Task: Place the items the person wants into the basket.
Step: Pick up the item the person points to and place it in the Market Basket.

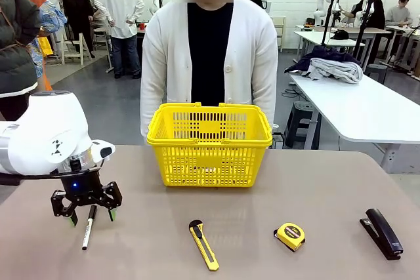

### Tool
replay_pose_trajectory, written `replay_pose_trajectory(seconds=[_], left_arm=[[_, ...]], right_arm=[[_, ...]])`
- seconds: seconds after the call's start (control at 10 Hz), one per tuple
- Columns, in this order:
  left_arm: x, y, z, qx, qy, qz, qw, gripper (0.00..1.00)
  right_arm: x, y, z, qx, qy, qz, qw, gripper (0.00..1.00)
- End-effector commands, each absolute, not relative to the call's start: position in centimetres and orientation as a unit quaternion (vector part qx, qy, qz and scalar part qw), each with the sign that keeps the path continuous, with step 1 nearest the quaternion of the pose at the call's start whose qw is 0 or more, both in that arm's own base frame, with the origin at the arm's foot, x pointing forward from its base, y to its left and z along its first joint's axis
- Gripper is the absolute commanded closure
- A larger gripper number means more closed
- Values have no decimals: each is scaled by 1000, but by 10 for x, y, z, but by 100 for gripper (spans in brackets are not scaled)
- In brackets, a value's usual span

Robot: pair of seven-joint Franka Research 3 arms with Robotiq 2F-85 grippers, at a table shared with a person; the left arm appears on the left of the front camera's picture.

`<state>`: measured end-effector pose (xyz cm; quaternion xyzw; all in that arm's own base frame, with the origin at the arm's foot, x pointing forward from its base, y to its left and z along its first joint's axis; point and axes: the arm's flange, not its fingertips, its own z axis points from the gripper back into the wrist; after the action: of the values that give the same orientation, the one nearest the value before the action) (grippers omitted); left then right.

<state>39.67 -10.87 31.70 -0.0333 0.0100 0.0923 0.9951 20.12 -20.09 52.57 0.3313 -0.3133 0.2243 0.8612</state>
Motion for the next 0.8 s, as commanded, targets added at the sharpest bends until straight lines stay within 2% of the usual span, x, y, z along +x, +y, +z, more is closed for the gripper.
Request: replay_pose_trajectory(seconds=[0.0, 0.3, 0.6, 0.7], left_arm=[[383, -104, 302, -10, -6, 119, 993, 0], [387, -103, 300, -8, -7, 120, 993, 0], [387, -102, 300, -8, -16, 114, 993, 87], [388, -102, 300, -7, -16, 115, 993, 100]], right_arm=[[201, -200, 524, 340, -321, 228, 854, 0], [201, -200, 524, 340, -321, 228, 854, 0], [201, -200, 524, 340, -321, 228, 854, 0], [201, -200, 524, 340, -321, 228, 854, 0]])
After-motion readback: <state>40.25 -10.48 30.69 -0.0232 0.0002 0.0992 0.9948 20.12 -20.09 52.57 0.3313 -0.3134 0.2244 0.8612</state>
